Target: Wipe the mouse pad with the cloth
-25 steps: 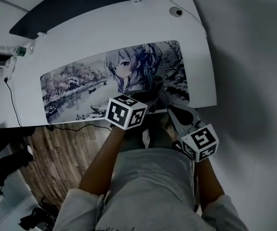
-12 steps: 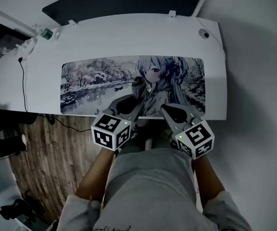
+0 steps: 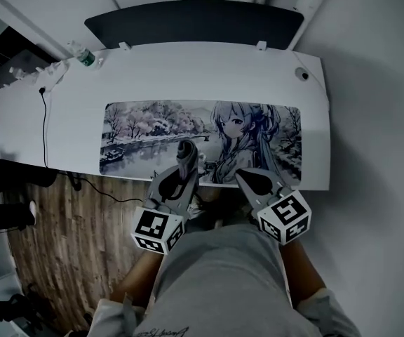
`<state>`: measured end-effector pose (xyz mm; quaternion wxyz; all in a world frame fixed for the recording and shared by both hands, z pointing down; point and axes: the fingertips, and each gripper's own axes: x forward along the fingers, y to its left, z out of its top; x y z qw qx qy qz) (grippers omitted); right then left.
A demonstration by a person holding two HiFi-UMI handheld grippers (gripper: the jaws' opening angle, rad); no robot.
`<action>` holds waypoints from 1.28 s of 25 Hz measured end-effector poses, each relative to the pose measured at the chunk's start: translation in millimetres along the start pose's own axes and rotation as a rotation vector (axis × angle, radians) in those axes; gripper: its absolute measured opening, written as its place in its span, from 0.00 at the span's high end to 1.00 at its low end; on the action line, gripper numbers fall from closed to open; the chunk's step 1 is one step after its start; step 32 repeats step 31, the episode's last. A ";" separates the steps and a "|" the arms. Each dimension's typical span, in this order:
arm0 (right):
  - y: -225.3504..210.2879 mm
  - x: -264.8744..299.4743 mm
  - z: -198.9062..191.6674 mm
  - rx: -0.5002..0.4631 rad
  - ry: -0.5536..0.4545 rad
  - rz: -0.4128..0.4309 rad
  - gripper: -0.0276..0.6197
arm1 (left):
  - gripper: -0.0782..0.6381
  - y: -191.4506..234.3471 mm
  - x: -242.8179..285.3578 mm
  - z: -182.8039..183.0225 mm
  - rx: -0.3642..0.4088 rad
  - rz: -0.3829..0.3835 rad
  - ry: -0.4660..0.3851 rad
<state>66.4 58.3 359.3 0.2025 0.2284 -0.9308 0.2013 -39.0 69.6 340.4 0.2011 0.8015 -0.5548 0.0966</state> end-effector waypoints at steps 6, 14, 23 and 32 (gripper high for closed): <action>-3.6 -0.5 4.1 0.043 -0.019 0.008 0.95 | 0.74 12.0 -4.1 -1.1 -0.044 0.042 -0.012; -11.3 -0.7 17.9 0.038 -0.040 0.007 0.95 | 0.74 6.5 1.9 6.0 -0.013 0.049 -0.027; -10.2 1.0 19.5 0.049 -0.051 0.023 0.95 | 0.74 8.1 2.3 6.9 -0.025 0.064 -0.034; -10.4 0.1 17.7 0.043 -0.051 0.026 0.95 | 0.74 5.0 3.9 7.5 -0.022 0.062 -0.039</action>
